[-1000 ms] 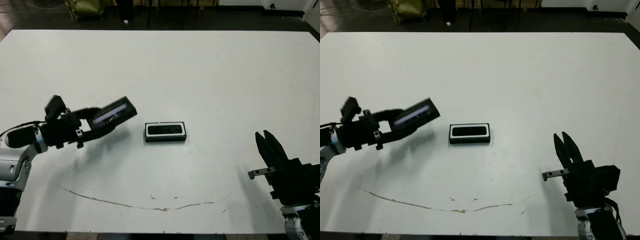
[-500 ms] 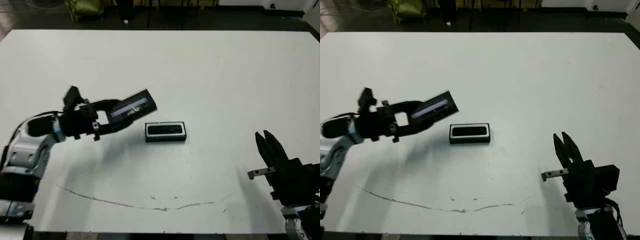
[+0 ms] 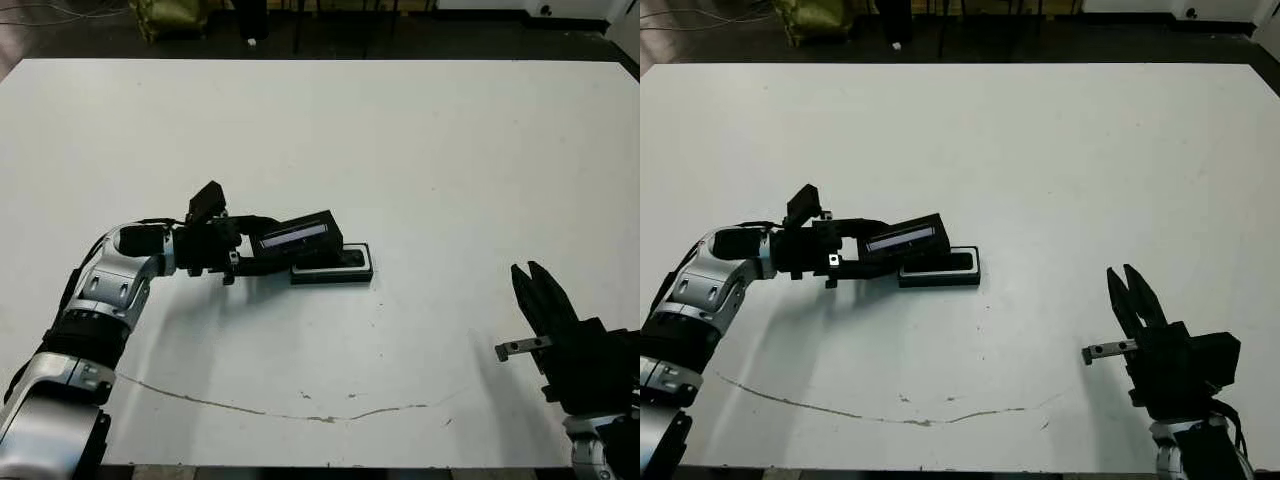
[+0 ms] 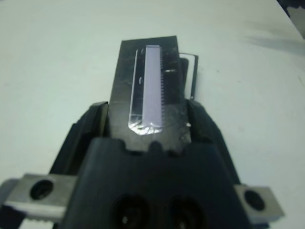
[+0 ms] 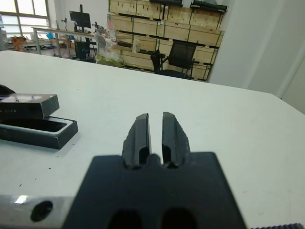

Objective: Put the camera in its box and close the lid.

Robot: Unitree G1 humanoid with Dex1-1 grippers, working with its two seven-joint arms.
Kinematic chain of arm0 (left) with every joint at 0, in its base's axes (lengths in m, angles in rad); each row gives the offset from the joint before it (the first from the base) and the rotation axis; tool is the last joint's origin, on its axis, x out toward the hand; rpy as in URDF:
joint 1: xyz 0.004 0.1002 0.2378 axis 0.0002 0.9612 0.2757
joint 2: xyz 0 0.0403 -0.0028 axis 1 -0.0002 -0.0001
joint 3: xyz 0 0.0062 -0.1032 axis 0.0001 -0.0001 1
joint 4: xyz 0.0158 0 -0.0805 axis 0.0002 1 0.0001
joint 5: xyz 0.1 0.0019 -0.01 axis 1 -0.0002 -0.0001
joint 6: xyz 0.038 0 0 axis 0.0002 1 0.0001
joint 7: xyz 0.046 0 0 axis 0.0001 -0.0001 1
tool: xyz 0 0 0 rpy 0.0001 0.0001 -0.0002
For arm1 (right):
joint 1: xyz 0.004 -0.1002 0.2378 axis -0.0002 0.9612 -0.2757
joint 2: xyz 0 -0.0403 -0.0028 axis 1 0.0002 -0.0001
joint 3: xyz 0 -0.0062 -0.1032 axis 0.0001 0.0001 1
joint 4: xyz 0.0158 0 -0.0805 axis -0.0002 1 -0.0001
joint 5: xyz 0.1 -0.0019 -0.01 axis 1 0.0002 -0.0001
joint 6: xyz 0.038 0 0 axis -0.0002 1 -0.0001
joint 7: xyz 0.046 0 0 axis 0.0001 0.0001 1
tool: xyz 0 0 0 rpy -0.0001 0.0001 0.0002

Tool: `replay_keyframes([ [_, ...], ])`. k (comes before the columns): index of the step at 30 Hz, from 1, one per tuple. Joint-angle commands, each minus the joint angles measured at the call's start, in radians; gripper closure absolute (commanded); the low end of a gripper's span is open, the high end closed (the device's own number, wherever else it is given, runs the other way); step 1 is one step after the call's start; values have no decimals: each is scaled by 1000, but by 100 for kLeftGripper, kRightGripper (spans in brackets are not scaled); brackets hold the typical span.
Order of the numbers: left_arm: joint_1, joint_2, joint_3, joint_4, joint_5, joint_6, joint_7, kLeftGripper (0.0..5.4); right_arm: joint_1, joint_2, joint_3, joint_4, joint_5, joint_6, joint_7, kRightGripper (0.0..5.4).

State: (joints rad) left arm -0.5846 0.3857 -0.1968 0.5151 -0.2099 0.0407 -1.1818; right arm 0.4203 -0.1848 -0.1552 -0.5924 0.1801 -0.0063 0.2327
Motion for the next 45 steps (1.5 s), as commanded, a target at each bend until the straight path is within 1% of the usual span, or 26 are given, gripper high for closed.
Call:
replay_keyframes([
  [1,-6,-3,-21,25,33,4,-11,287,24,1,9,-43,-1,48,-14,540],
  [7,-20,-1,-42,41,56,24,-39,287,20,-2,4,-20,-2,33,-11,540],
  [13,-18,-2,-40,28,40,23,-92,287,23,-8,-2,-11,5,37,-3,540],
  [15,-13,-2,-41,7,35,33,-103,287,19,-7,-5,2,19,29,5,540],
  [18,-14,-9,-47,-6,26,33,-131,287,12,-10,-7,20,20,16,13,540],
  [22,-20,-8,-74,-44,40,72,-135,287,11,-8,-3,0,23,44,6,540],
  [24,-21,-10,-80,-59,41,90,-131,287,16,-5,4,-26,10,55,-6,540],
  [26,-22,-14,-83,-66,47,90,-121,288,22,-1,11,-53,7,65,-13,540],
  [28,-20,-14,-94,-82,76,71,-87,289,28,-1,14,-70,25,67,-9,540],
  [30,-21,-20,-105,-89,102,60,-54,289,38,1,15,-79,23,75,-15,540],
  [32,-30,-32,-119,-80,129,33,-22,289,42,5,12,-65,33,56,-8,540],
  [36,-63,-61,-146,-47,176,0,26,289,66,2,7,-109,39,75,-14,540],
  [38,-81,-67,-166,-34,206,-26,36,289,69,0,0,-107,42,63,-9,540],
  [42,-110,-85,-204,13,253,-61,36,289,74,-16,-11,-104,18,74,-13,540],
  [44,-124,-100,-219,55,264,-73,30,289,76,-13,-8,-98,4,74,-19,540],
  [45,-132,-108,-226,76,270,-83,29,289,77,-6,-5,-99,9,75,-22,540],
])
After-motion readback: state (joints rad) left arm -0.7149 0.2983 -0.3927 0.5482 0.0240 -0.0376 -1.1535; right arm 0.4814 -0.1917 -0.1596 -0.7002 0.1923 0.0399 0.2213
